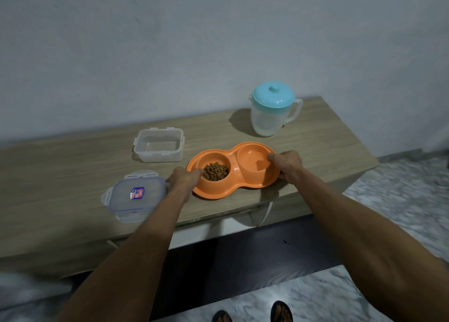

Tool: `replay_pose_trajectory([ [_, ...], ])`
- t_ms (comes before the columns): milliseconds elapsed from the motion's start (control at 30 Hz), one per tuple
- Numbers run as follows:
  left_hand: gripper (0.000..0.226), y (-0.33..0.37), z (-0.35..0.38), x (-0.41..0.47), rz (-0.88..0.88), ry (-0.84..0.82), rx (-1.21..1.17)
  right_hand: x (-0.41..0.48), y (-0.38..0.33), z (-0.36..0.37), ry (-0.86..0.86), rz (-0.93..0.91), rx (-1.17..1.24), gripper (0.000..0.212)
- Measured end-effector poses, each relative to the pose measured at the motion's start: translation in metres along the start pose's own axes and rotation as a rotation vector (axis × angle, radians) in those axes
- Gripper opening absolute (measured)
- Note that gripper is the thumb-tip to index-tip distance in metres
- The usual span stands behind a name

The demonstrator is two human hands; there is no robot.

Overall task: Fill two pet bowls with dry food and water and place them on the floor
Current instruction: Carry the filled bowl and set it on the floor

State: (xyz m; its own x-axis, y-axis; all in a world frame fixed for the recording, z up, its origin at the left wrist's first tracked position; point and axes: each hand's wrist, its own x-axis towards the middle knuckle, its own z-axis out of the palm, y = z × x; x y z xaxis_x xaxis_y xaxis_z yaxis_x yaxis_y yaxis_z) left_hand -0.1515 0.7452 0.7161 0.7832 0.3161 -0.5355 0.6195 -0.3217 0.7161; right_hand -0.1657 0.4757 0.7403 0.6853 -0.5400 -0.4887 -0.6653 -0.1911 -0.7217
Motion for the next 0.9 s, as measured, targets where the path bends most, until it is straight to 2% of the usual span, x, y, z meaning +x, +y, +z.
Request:
replay_pose_trajectory([
  [133, 0.036, 0.015, 0.011, -0.021, 0.042, -0.021, -0.013, -0.009, 0.006, -0.023, 0.032, -0.026, 0.002, 0.049],
  [300, 0.046, 0.034, 0.039, -0.048, 0.079, -0.064, -0.005, -0.013, 0.022, -0.071, 0.088, -0.049, 0.041, 0.048],
  [433, 0.046, 0.053, 0.075, -0.08, 0.139, -0.089, 0.03, -0.012, 0.04, -0.119, 0.139, -0.024, 0.125, 0.041],
  [667, 0.049, 0.081, 0.164, -0.138, 0.225, -0.174, 0.111, -0.004, 0.087, -0.224, 0.228, 0.015, 0.213, 0.035],
  [900, 0.036, 0.109, 0.278, -0.218, 0.276, -0.254, 0.163, 0.021, 0.145, -0.347, 0.295, 0.049, 0.28, 0.04],
])
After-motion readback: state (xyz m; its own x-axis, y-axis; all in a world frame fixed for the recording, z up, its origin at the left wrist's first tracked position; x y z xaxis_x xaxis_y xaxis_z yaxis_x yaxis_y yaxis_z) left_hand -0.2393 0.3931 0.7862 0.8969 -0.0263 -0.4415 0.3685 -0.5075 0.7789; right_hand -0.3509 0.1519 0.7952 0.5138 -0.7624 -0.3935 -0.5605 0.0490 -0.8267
